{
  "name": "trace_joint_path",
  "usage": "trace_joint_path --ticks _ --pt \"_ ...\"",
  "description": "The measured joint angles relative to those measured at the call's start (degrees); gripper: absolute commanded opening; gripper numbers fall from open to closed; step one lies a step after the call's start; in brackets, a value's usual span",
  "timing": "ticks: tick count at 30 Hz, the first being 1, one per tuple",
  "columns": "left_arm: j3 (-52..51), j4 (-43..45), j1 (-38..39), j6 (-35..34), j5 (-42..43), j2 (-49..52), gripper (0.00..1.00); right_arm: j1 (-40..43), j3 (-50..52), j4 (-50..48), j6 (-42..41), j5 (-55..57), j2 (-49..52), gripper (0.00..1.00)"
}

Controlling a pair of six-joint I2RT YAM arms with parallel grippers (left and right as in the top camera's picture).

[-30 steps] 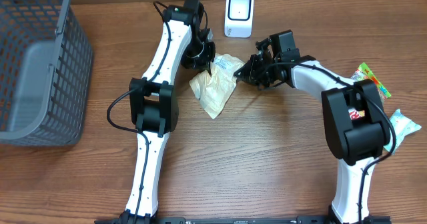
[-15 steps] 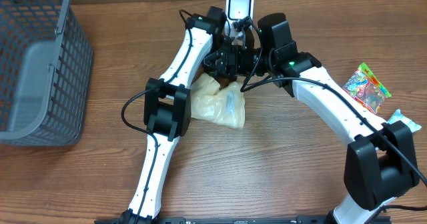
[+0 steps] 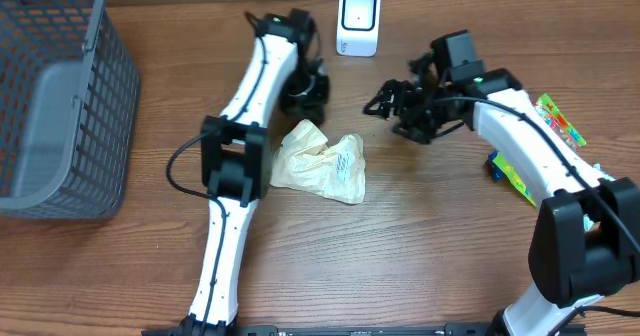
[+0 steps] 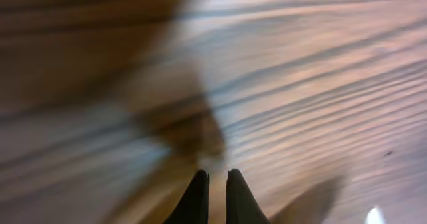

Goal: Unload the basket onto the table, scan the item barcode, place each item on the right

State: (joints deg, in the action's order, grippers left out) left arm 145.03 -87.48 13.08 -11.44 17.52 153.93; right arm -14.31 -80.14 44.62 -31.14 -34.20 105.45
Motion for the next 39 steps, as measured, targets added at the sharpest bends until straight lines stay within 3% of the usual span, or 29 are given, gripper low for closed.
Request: trace_joint_path --ticks 4,7,13,18,21,25,34,39 --pt "9.7 -7.9 -5.0 0.1 -2.3 0.1 0.04 -0.1 1.9 -1.2 4.1 -0.9 0.9 0.92" --pt "16.2 -8.9 -8.4 0.9 -2.6 -0.4 0.04 -0.3 4.5 -3.2 6.4 -3.0 2.6 0.92" --pt "17.8 -9.2 -9.3 1.3 -2.3 -2.6 0.04 -0.9 8.3 -9.5 7.6 -9.0 8.5 0.89" --pt "17.8 -9.2 -8.5 1.3 -1.8 -3.0 0.04 -3.8 8.4 -15.4 6.4 -13.8 12.8 0.81" --pt "17.8 -9.2 -8.3 1.3 -1.7 -3.0 0.04 -6.2 8.4 -17.7 4.6 -15.2 14.1 0.65" --pt "17.8 -9.2 -8.3 1.3 -1.7 -3.0 0.04 -8.8 8.5 -20.7 2.7 -16.1 14.9 0.07" --pt "17.8 -9.2 -8.3 1.3 -1.7 -3.0 0.07 -8.5 8.5 -22.8 1.7 -17.9 14.4 0.04" --pt "17.8 -9.2 -8.3 1.4 -2.5 -3.0 0.10 -8.2 8.6 -19.5 3.2 -11.5 8.0 0.04"
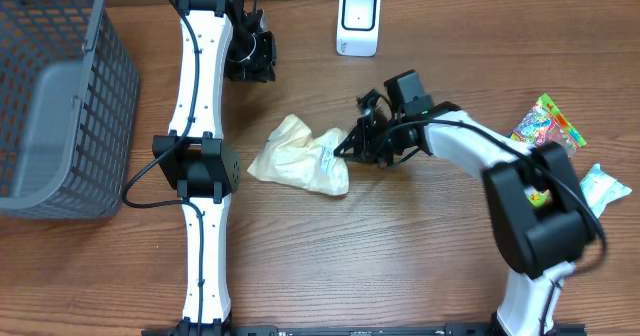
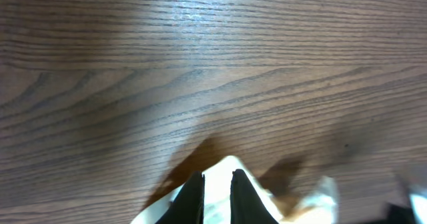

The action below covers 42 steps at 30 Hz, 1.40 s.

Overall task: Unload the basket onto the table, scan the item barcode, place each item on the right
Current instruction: 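Reach the right gripper to the pastry bag and grasp it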

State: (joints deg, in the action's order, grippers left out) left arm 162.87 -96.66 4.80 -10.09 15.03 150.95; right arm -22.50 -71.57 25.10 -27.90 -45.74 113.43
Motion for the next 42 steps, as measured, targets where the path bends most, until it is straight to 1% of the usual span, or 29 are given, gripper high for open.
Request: trace_joint_path --ticks 4,6,7,9,11,12,13,16,21,24,27,31,32,33,34,37,39,42 --pt "0.0 0.0 0.0 0.0 -0.8 0.0 0.13 -0.1 0.0 5.9 1.9 13.4 -11.3 0.04" --pt "0.0 0.0 0.0 0.0 -1.0 0.0 0.13 -0.6 -0.2 10.5 2.7 24.8 -17.7 0.04" --pt "0.0 0.0 0.0 0.0 -1.2 0.0 0.13 -1.0 -0.3 11.8 2.9 28.8 -19.8 0.04" --pt "0.0 0.2 0.0 0.0 -1.4 0.0 0.14 -2.7 -0.5 15.0 3.8 41.1 -23.8 0.04" --pt "0.0 0.5 0.0 0.0 -1.5 0.0 0.15 -4.8 -0.5 17.1 4.4 51.3 -25.6 0.04" --pt "0.0 0.6 0.0 0.0 -1.6 0.0 0.15 -6.7 -0.6 18.6 4.9 58.6 -25.9 0.04" --pt "0.0 0.7 0.0 0.0 -1.8 0.0 0.16 -7.4 -0.6 19.2 5.1 61.0 -25.9 0.04" --pt "0.0 0.9 0.0 0.0 -2.3 0.0 0.15 -12.0 -0.6 21.1 6.1 73.0 -24.3 0.04" --pt "0.0 0.9 0.0 0.0 -2.4 0.0 0.16 -18.8 -0.6 20.7 8.8 84.9 -20.4 0.04" --pt "0.0 1.0 0.0 0.0 -2.5 0.0 0.16 -24.1 -0.6 19.4 12.2 91.2 -16.9 0.04" --pt "0.0 1.1 0.0 0.0 -2.5 0.0 0.16 -29.3 -0.7 15.8 16.8 94.1 -14.6 0.04" --pt "0.0 1.5 0.0 0.0 -2.5 0.0 0.18 -36.3 -0.7 12.3 21.6 94.6 -12.8 0.04" --pt "0.0 1.5 0.0 0.0 -2.5 0.0 0.18 -38.2 -0.8 11.9 22.4 94.2 -12.3 0.13" --pt "0.0 1.5 0.0 0.0 -2.5 0.0 0.18 -39.4 -0.9 11.8 22.7 93.7 -11.9 0.31" --pt "0.0 1.5 0.0 0.0 -2.5 0.0 0.19 -40.4 -0.9 11.7 23.2 93.1 -11.5 0.52" --pt "0.0 1.5 0.0 0.0 -2.5 0.0 0.19 -42.2 -0.9 12.0 24.2 91.0 -10.1 0.77" --pt "0.0 1.5 0.0 0.0 -2.5 0.0 0.20 -42.5 -0.9 12.1 23.0 90.1 -9.7 0.82" --pt "0.0 1.5 0.0 0.0 -2.5 0.0 0.20 -42.0 -1.8 13.9 18.9 89.2 -9.7 0.83"
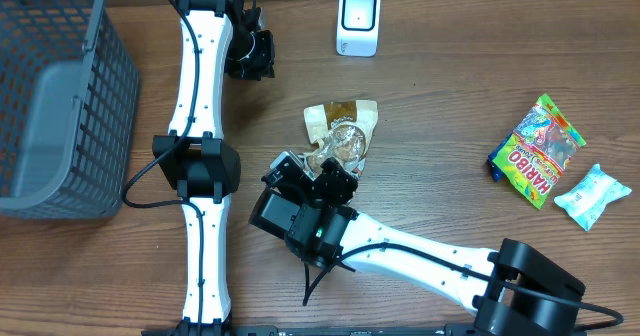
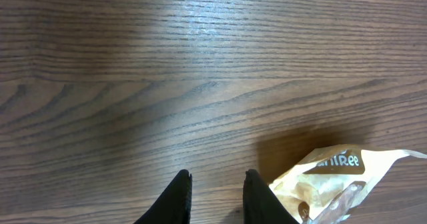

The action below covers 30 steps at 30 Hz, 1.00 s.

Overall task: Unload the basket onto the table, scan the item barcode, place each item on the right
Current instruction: 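Reach the right gripper to the pastry bag and grasp it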

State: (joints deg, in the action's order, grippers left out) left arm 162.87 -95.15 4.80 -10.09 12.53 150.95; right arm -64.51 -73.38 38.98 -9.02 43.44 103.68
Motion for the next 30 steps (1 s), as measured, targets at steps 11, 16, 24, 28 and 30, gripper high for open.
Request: trace_joint_path --ticks 11,16,24,28,30 --pt "0.0 0.0 0.0 0.0 -0.4 0.0 0.26 29.2 -4.7 2.3 -7.9 -33.0 -10.1 0.87" --pt "0.0 0.0 0.0 0.0 -0.4 0.0 0.33 47.2 -4.3 2.3 -7.8 -55.5 -7.3 0.87" --pt "0.0 0.2 0.0 0.0 -0.4 0.0 0.41 53.9 -3.8 -4.0 -4.5 -81.2 8.6 0.93" --pt "0.0 0.2 0.0 0.0 -0.4 0.0 0.42 53.4 -3.4 -6.9 -5.0 -86.7 14.0 0.93" --pt "0.0 0.2 0.0 0.0 -0.4 0.0 0.42 53.0 -3.4 -9.4 -6.0 -88.9 15.7 0.93"
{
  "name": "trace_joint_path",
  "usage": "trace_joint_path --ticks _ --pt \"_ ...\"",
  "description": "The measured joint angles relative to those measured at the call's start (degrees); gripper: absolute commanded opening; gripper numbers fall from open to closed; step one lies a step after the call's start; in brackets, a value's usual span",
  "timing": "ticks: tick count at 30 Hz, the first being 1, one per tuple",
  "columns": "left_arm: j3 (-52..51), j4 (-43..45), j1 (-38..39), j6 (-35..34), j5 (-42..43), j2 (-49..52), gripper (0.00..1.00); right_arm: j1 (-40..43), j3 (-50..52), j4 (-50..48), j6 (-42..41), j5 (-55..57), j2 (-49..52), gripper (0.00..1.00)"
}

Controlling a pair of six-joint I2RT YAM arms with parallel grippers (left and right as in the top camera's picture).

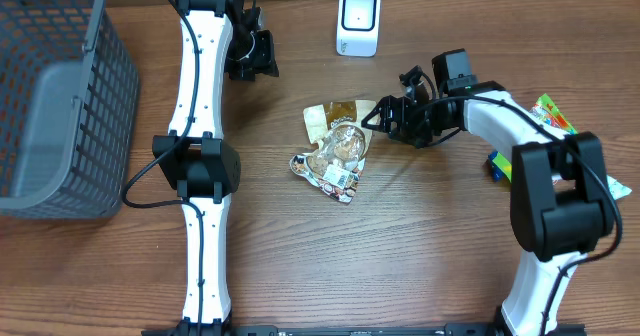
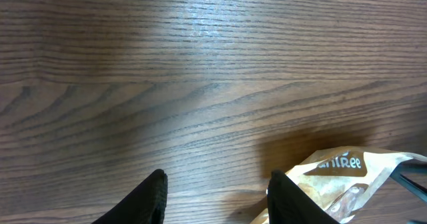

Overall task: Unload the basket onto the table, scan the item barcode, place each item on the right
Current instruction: 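Reach the right gripper to the pastry bag and grasp it, then lift the pastry bag with the right gripper toward the scanner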

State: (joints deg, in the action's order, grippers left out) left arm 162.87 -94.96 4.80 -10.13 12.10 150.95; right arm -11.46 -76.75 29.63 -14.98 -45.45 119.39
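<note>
The snack packet (image 1: 338,148) lies flat in the middle of the table, brown printed side up, with a white label at its near end. In the left wrist view its corner (image 2: 349,177) shows at the lower right. The white scanner (image 1: 358,21) stands at the back. My right gripper (image 1: 372,118) is at the packet's right edge; its jaws are too small to read. My left gripper (image 1: 262,56) (image 2: 217,187) hangs open over bare wood at the back left, holding nothing.
A grey mesh basket (image 1: 60,96) fills the left side. At the far right a colourful candy bag (image 1: 556,116) is partly hidden behind my right arm, with a blue item (image 1: 496,166) beside it.
My left gripper's fingers now stand much wider apart. My right arm was close under the camera, over the packet; it now lies to the right, gripper at the packet's right edge. The packet's white label now shows.
The packet first lay pale side up, my shut left gripper at its upper left, my right gripper off to the right. Then the left arm was at the back and the right gripper at the packet's edge. Later the packet lay printed side up, and the left gripper opened.
</note>
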Motion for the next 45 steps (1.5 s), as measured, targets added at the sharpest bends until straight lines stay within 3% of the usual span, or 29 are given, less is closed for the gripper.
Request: trace_joint_path --ticks 7,9,11,13,15,16,17,29,38,45 --pt "0.0 -0.1 0.0 0.0 0.0 0.0 0.42 -3.7 0.0 -11.0 -6.1 -4.3 4.1 0.93" --pt "0.0 -0.2 0.0 0.0 0.0 0.0 0.42 -5.5 0.0 -13.0 -9.3 -3.8 4.5 0.87" --pt "0.0 -0.3 0.0 0.0 0.0 0.0 0.42 -7.7 -0.1 -15.8 -14.2 -2.3 5.1 0.71" --pt "0.0 -0.5 0.0 0.0 0.0 0.0 0.43 -9.6 -0.1 -18.2 -18.4 -0.7 5.7 0.39" --pt "0.0 -0.5 0.0 0.0 -0.2 0.0 0.43 -11.2 -0.2 -19.1 -21.4 1.2 6.5 0.25" --pt "0.0 -0.6 0.0 0.0 -0.2 0.0 0.43 -11.9 -0.2 -19.2 -22.8 1.7 7.0 0.09" --pt "0.0 -0.8 0.0 0.0 -0.2 0.0 0.43 -12.5 -0.2 -19.6 -24.0 1.4 7.5 0.04" --pt "0.0 -0.8 0.0 0.0 -0.2 0.0 0.52 -9.0 -0.1 -17.0 -25.4 -5.8 6.6 0.04" --pt "0.0 -0.2 0.0 -0.7 -0.2 0.0 0.56 -3.0 0.4 -7.1 -33.6 -8.4 -9.6 0.04" --pt "0.0 -0.2 0.0 -1.6 -0.2 0.0 0.55 2.1 0.4 -7.1 -43.4 -9.4 -17.2 0.04"
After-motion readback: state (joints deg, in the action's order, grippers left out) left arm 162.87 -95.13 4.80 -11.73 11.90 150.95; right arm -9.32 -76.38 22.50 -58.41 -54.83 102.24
